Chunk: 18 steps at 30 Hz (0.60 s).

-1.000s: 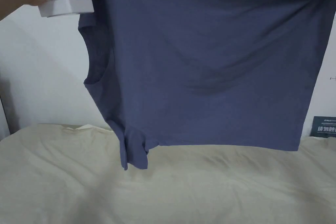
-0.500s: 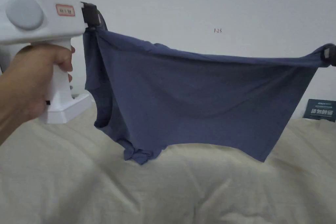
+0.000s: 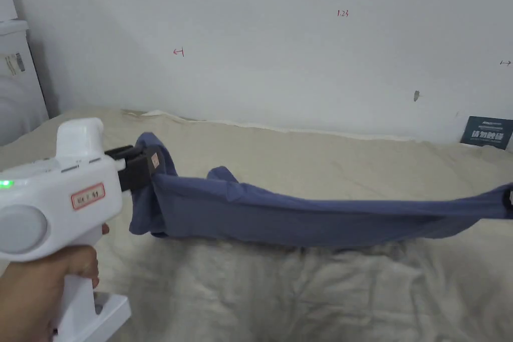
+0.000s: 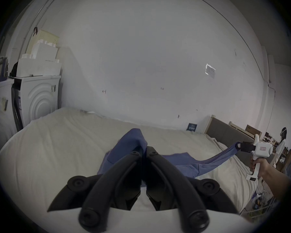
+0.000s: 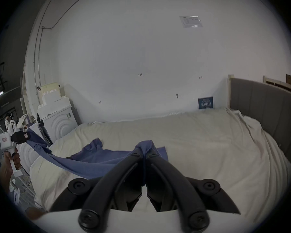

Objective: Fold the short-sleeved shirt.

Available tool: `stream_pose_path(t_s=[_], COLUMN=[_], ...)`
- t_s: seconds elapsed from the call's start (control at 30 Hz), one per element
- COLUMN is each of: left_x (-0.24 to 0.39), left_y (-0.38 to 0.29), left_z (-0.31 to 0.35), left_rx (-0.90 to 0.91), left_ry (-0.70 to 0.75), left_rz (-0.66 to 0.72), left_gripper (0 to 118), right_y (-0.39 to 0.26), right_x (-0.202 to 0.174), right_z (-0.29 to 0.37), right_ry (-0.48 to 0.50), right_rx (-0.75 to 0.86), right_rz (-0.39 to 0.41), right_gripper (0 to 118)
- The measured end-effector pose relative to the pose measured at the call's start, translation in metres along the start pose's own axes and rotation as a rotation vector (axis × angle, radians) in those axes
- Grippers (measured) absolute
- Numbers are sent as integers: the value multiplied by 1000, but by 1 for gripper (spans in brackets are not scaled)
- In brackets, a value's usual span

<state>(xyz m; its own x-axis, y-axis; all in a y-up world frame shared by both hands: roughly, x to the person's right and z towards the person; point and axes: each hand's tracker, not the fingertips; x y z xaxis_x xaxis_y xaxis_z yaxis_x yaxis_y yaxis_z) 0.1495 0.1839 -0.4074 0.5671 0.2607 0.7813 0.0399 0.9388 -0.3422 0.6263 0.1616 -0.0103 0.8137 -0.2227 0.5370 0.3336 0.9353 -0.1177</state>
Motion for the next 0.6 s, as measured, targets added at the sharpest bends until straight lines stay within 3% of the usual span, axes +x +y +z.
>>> stream_pose_path(t_s=[0.6], left_x=[-14], left_y=[-146], left_z=[134], left_rx=[-253], left_ry=[30], left_rz=[-74], left_gripper=[4], right_y=[-161], right_x=[-24], right_z=[147], right_ry=[-39], right_rx=[-106], right_rz=[-66], right_gripper=[3])
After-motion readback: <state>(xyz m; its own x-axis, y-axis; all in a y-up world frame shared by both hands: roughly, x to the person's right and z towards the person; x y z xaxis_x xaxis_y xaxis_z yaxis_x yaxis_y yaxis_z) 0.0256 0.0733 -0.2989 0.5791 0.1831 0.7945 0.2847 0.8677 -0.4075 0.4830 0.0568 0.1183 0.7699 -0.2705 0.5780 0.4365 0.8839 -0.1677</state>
